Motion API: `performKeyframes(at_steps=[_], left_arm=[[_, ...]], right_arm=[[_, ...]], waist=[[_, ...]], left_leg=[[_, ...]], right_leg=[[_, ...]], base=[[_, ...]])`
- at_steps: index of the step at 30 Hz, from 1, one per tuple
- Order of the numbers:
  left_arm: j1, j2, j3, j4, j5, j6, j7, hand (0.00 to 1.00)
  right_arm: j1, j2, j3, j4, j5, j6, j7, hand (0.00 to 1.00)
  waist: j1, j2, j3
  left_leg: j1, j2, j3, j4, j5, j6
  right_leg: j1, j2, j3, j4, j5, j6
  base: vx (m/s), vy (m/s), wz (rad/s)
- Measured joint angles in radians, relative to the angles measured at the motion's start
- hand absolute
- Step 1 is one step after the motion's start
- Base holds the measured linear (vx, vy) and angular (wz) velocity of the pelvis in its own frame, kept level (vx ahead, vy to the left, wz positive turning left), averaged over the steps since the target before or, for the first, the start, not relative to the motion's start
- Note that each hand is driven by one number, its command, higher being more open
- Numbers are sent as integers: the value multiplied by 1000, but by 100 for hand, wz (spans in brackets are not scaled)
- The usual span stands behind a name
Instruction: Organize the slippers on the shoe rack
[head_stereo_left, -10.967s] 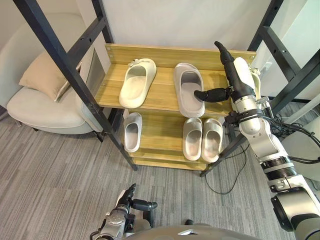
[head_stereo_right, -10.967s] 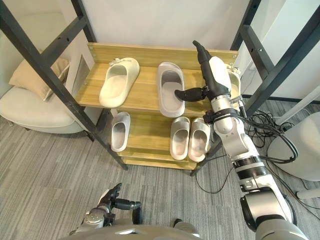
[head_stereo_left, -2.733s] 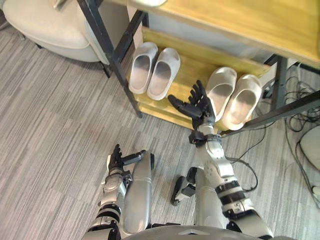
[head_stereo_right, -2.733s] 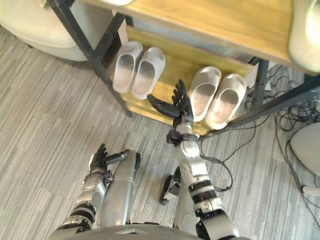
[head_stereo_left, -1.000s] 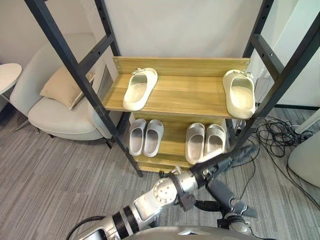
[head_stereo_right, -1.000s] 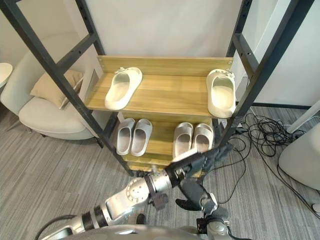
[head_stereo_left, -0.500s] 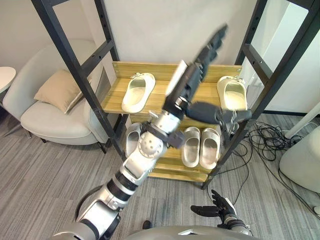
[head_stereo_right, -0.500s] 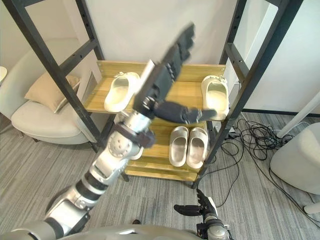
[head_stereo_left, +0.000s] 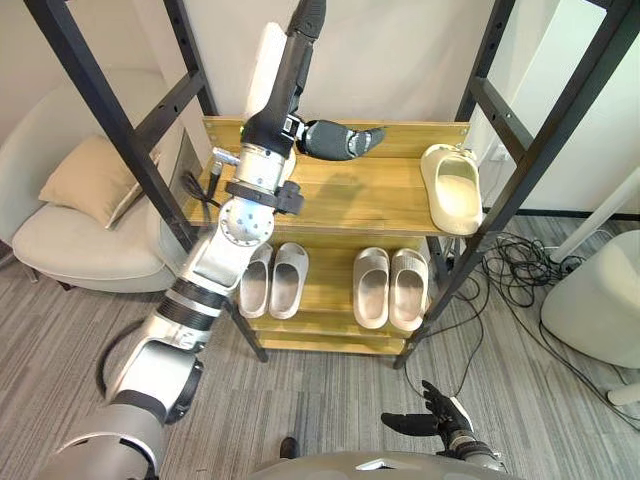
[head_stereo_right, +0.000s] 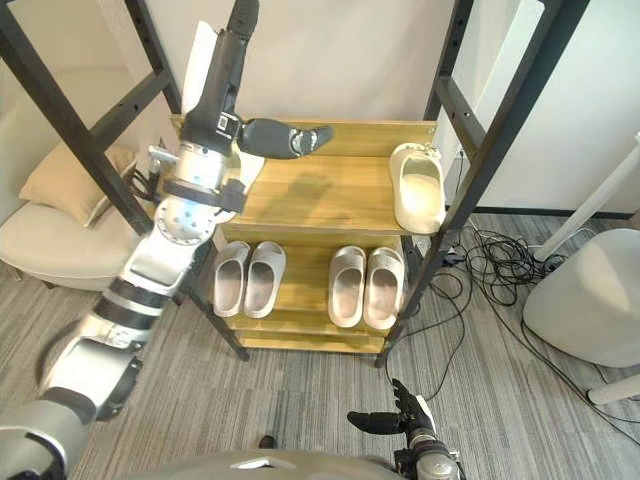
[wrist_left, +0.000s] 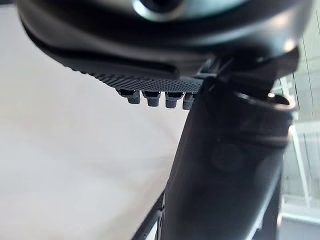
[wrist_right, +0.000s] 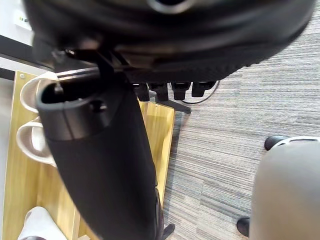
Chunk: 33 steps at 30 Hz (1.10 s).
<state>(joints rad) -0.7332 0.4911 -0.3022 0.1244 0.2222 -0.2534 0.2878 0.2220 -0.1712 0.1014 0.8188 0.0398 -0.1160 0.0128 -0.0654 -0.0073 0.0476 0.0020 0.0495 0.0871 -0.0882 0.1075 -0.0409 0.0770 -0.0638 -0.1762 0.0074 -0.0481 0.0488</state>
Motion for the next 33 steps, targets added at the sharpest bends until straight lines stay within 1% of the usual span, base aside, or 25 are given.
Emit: performKeyframes(at_steps=[3,8,10,12,17,18,19,23,28,30,33], left_arm=[[-6,38,11,10,94,8,15,100],[-23,96,13,49,240,47,31,100],[-23,107,14,63,270,54,36,100],[-23,112,20,72,293,77,38,100],[-23,112,76,99,362,123,44,100],[-20,145,87,181,472,192,54,100],[-14,150,93,186,481,204,54,100],[5,151,113,186,495,214,54,100],[38,151,143,186,497,226,52,100],[55,151,156,186,497,241,50,100],[64,151,172,186,497,245,45,100]], right_arm=[[9,-3,0,0,0,-3,5,100],[11,-6,2,0,0,-6,6,100],[11,-6,2,0,-1,-6,5,100],[10,-6,4,0,-1,-8,5,100],[9,-7,9,-1,-1,-16,3,100],[8,-3,5,-1,0,-17,-2,100],[8,-1,0,-1,0,-17,-2,100],[8,-1,-1,-2,0,-18,-3,100],[10,-5,-2,-22,0,-17,-2,100],[11,-5,-2,-22,0,-17,-3,100],[14,-6,-2,-26,-1,-17,-3,100]], waist=[[0,-1,1],[-4,-2,2],[-4,-3,2],[-5,-3,2],[-14,-5,3],[-15,-5,15],[-14,-5,21],[-12,-3,27],[-4,10,45],[-2,11,46],[6,9,55]], left_leg=[[-7,0,8,0,0,0],[-24,3,22,0,0,0],[-24,3,29,0,0,0],[-26,3,36,0,0,0],[-34,4,43,0,1,1],[-37,3,43,0,2,2],[-37,3,43,0,1,2],[-37,3,44,0,1,2],[-35,4,49,-2,1,1],[-35,5,54,-4,-1,1],[-37,6,60,-4,-3,0]], right_leg=[[-11,4,10,-1,4,0],[-35,6,26,-3,14,-1],[-40,6,34,-3,16,-1],[-45,6,41,-4,20,-1],[-58,6,50,-3,24,0],[-60,7,49,-3,27,-2],[-61,6,50,-3,27,-2],[-60,6,50,-4,27,-2],[-61,7,55,-4,28,-3],[-63,8,60,-4,28,-3],[-67,9,65,-5,29,-3]], base=[[-6,5,-10],[-27,11,-10],[-25,16,-11],[-32,16,-11],[-40,9,-6],[-87,8,-1],[-79,6,0],[0,0,0],[-12,0,-2],[-26,-2,-7],[-11,-3,-5]])
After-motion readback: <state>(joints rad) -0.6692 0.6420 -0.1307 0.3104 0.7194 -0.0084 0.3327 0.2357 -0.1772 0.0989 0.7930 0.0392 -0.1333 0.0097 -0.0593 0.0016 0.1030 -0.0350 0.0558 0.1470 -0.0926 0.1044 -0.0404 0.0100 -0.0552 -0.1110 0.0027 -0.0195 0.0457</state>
